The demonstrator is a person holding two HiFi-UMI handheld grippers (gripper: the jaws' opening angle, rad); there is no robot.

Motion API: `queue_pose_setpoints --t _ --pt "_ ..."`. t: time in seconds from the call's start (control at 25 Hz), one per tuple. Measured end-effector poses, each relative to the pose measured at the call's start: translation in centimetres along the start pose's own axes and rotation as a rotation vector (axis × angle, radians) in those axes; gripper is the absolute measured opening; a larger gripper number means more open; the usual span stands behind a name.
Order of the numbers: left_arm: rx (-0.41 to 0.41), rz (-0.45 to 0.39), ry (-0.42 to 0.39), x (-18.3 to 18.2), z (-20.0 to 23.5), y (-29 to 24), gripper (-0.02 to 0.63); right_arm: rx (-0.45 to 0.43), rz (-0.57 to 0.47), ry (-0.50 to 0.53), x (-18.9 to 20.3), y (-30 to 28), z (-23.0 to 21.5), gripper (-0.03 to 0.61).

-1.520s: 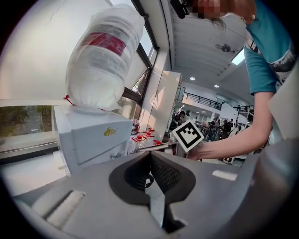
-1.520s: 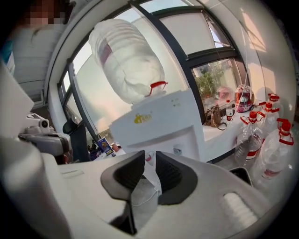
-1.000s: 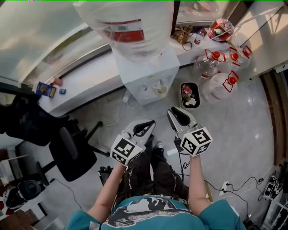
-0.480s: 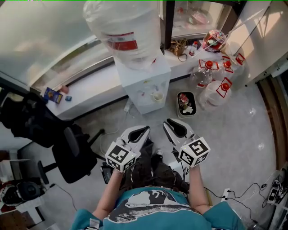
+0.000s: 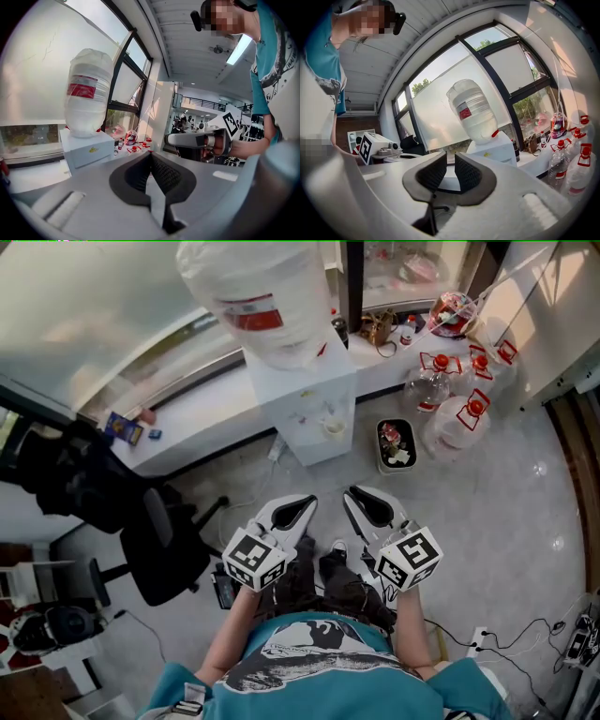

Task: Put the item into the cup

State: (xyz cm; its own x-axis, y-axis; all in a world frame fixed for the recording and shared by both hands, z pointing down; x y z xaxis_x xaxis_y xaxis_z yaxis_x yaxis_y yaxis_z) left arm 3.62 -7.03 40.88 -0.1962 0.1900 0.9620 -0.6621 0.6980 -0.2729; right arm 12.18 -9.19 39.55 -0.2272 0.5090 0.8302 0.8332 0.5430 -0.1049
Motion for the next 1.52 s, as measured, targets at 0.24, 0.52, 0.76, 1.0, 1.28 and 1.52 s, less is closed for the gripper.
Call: queue_pose_setpoints --t 0.24,0.52,0.76,1.0,1.28,1.52 --pt "0.003 -0.001 -0.002 -0.3 -0.4 0.1 -0.002 0.007 0.045 -0.009 1.6 0.3 -0.1 0.023" --pt "-0.017 0.001 0.013 0.6 0.2 3.0 -0.002 0.005 0.067 -0.016 3.1 -0.9 1.4 0.018" --pt "-0.034 -0.031 0.025 1.0 0.7 7.1 -0.002 0.005 0.074 -0.010 4.4 -2.0 5.2 0.018" --pt "-0.023 -0.036 0.013 2.5 0.5 11.4 -0.002 0.029 0.088 -0.008 7.1 -2.5 9.5 0.018" --pt "0.019 -0.040 0.013 4.3 -1.2 16.2 -0.002 0.051 0.083 0.022 9.7 -2.1 14.8 0.018" --pt "0.064 -0.053 -0.006 4.7 -2.9 19.1 -0.002 0.078 0.059 0.035 11.4 -1.2 17.7 -0.008"
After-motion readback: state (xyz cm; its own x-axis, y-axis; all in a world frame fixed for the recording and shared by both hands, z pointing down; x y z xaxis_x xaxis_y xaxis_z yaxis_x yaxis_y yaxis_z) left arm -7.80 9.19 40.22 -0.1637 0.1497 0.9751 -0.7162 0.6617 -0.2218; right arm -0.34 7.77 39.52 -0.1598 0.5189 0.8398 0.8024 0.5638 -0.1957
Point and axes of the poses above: the fingertips, and each gripper's own axes: y backward along the fingers, z to its left, x out of its underside, the point moved 2 cm from there along y, backward along the fingers, and after that the axes turned 12 degrees about -y, right-handed, at the moved point
